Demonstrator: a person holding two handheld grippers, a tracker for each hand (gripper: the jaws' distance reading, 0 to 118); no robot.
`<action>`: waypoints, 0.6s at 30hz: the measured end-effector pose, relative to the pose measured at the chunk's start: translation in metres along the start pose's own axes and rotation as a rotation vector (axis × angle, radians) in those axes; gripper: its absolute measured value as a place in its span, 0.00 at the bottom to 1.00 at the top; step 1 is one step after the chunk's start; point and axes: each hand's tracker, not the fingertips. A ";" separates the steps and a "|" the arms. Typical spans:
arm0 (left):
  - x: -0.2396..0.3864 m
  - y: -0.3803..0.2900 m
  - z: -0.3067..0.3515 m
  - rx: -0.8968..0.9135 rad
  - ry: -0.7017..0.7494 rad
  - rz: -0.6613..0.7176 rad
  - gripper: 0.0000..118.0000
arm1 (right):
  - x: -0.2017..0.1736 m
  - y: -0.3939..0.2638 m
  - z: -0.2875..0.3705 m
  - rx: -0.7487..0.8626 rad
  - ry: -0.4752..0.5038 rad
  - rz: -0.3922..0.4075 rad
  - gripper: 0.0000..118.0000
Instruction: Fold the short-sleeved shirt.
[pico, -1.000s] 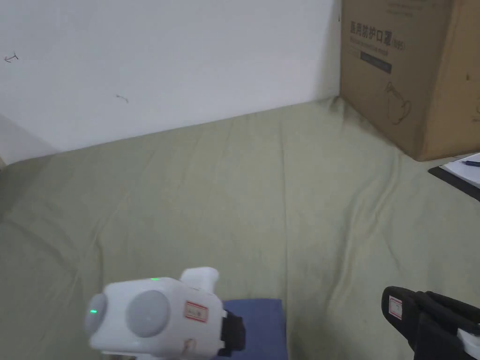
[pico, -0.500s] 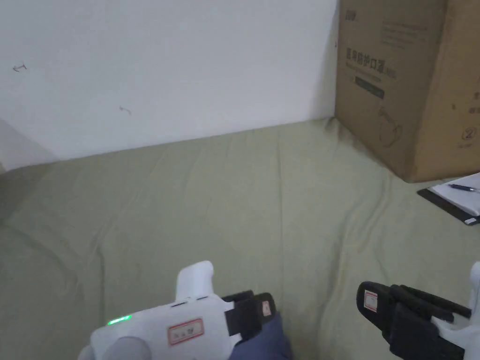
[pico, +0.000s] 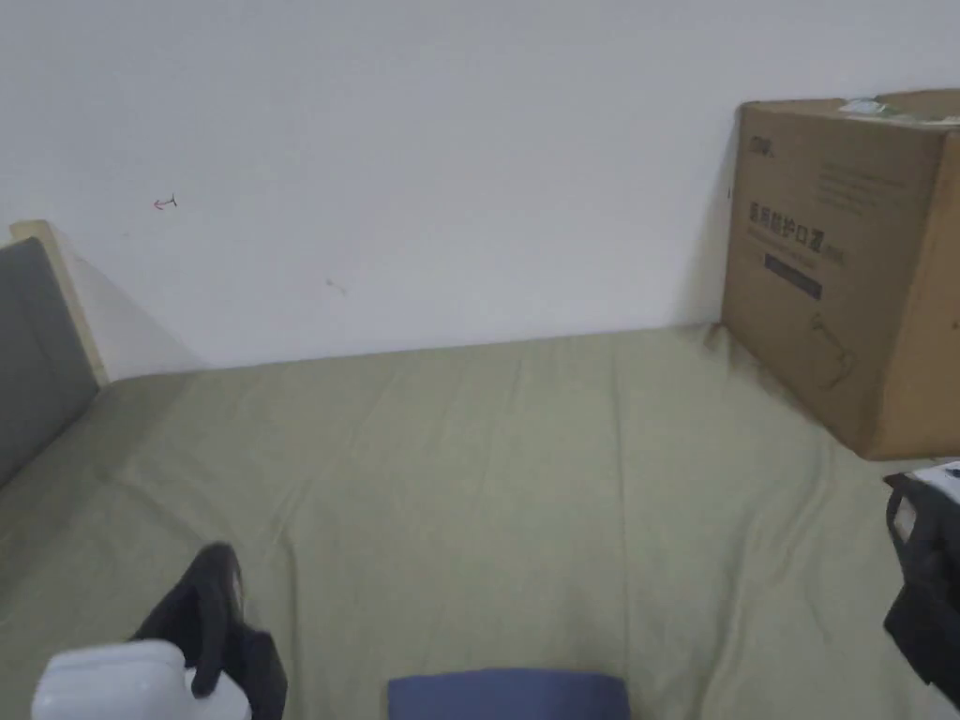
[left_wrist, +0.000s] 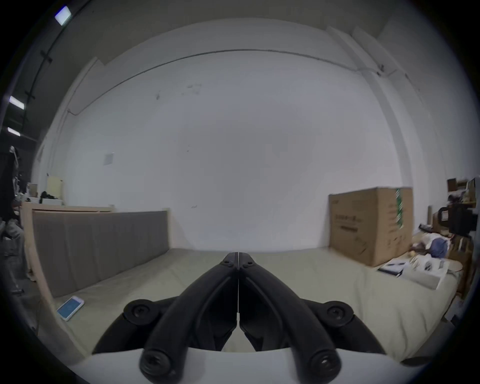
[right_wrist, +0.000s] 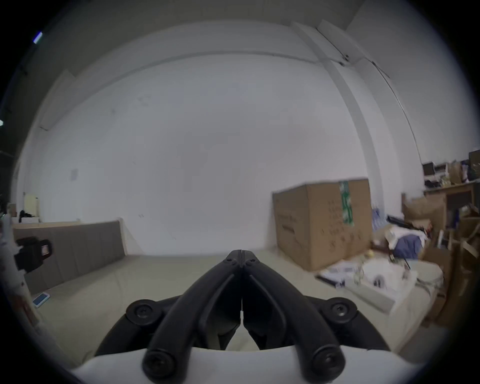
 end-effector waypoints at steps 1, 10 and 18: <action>-0.002 -0.005 -0.001 -0.043 0.000 0.033 0.00 | 0.002 -0.006 -0.006 -0.060 -0.004 -0.014 0.00; -0.020 0.008 -0.018 -0.161 -0.050 0.128 0.00 | -0.008 0.010 -0.017 -0.103 0.126 -0.026 0.00; -0.047 -0.040 -0.050 -0.540 -0.217 0.345 0.00 | -0.060 -0.122 -0.160 -1.137 0.391 0.012 0.00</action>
